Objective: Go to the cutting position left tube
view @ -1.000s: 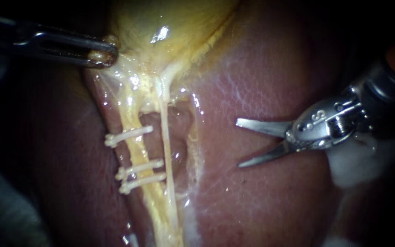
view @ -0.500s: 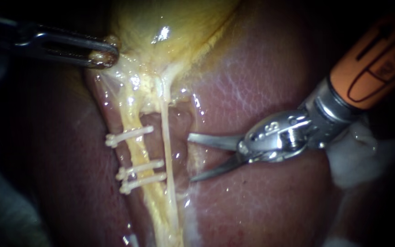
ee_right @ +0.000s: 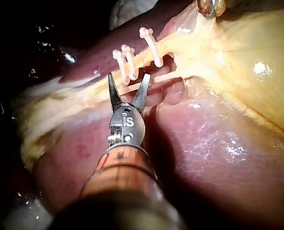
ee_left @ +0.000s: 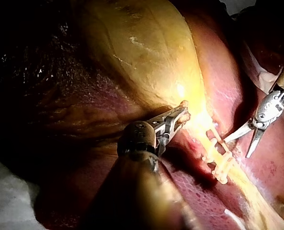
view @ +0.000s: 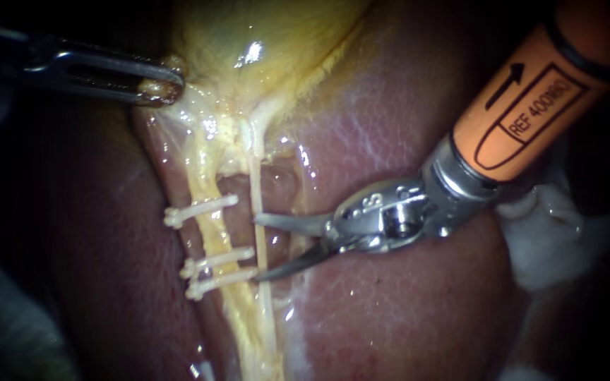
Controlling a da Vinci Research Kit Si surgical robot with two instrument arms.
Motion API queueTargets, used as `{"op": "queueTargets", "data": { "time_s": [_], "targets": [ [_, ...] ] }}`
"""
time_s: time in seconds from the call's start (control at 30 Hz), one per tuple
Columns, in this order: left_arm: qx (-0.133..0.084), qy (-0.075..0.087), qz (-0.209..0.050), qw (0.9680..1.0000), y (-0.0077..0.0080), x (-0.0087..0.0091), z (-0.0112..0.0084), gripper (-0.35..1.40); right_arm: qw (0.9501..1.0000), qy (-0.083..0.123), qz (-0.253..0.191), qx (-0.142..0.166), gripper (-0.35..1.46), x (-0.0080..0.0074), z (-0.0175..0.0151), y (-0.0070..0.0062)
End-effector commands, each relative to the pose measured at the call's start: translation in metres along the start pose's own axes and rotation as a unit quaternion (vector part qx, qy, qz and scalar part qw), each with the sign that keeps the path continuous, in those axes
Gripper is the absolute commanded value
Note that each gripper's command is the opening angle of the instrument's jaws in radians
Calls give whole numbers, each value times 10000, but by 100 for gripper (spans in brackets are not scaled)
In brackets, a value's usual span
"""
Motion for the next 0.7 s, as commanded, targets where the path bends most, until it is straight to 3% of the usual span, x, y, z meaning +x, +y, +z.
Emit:
{"op": "queueTargets", "data": {
  "time_s": [0.03,0.23,0.47,0.57,0.7],
  "targets": [
    [-2,-3,1,10000,0,0,0,-35,10000,-4,0,21,136,-1,3,1],
    [-1,-2,0,10000,0,0,0,-35,9998,-17,98,162,136,-10,16,11],
    [-11,-8,-2,10000,2,0,-1,-35,9991,-17,203,382,136,-25,22,32],
    [-11,-8,-3,10000,2,0,-1,-35,9983,53,263,513,136,-29,23,40],
    [-11,-8,-3,10000,3,0,-1,-35,9952,330,393,839,138,-28,25,45]
  ]
}}
